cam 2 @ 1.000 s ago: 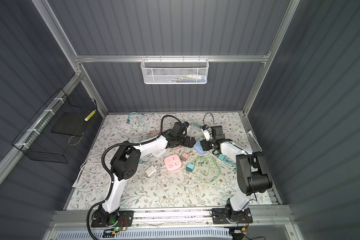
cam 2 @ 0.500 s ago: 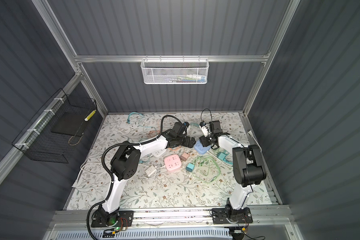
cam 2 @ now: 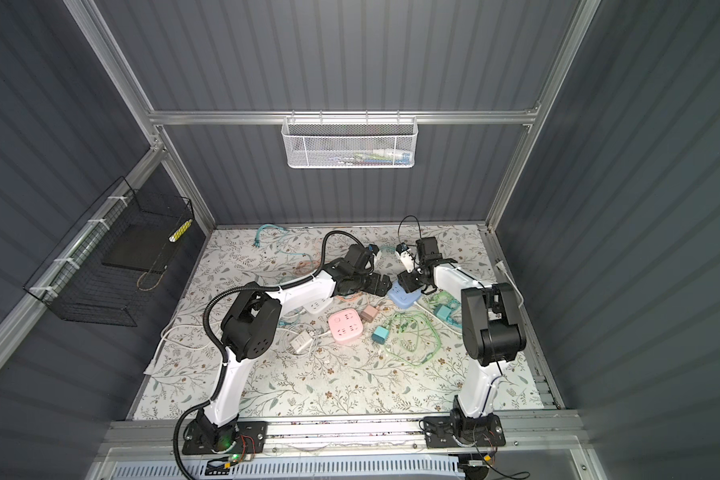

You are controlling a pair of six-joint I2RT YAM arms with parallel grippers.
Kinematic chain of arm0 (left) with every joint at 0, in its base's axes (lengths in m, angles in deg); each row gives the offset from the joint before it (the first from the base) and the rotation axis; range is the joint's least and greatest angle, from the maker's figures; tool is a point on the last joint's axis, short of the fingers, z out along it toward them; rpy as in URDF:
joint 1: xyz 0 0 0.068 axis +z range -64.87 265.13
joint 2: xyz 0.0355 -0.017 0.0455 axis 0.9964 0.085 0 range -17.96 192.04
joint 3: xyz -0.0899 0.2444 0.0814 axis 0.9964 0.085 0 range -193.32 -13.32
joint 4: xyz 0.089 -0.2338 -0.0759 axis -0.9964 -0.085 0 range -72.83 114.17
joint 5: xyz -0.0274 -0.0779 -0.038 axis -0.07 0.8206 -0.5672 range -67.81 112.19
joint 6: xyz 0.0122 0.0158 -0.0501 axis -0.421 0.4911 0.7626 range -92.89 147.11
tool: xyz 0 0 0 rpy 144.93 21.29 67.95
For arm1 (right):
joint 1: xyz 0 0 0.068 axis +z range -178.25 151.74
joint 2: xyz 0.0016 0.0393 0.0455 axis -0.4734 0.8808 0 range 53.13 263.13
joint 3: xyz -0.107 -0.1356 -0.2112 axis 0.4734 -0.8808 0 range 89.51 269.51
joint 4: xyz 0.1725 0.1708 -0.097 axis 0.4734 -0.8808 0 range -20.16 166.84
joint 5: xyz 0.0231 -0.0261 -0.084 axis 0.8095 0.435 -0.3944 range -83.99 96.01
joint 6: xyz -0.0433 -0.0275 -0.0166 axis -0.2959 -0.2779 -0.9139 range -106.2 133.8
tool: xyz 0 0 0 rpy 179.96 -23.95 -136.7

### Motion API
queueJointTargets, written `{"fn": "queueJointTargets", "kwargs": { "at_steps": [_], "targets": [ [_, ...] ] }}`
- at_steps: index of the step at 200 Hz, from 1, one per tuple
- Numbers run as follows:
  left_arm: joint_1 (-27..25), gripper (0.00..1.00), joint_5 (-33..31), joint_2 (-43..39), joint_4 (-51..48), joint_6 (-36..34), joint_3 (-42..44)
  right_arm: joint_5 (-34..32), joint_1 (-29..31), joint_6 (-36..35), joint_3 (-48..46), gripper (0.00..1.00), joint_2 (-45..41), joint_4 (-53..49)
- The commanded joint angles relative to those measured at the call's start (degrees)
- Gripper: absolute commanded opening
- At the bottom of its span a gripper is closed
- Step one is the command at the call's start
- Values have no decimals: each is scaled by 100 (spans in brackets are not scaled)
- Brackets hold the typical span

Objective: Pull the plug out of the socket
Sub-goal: 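Move the right gripper back to the strip and close it on the green charger, then pull the green charger out with the right gripper while the left holds the strip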

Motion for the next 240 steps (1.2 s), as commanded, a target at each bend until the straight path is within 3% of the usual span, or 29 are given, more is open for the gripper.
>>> {"fn": "queueJointTargets", "kwargs": {
  "at_steps": [1,67,165,240],
  "targets": [
    [46,98,90,-72,-137,-22,-161,71,25,-73,104,56,53,-225],
    [50,97,151,49,-285,-7,-358,-202,44,-45,-54,40,-72,-128],
    [24,95,356,748,-799,-15,-1144,-101,35,116,-447,33,-391,351],
    [-108,86,177,1220,-1471,-340,-1835,47,0,202,-555,28,-639,522]
  ]
}}
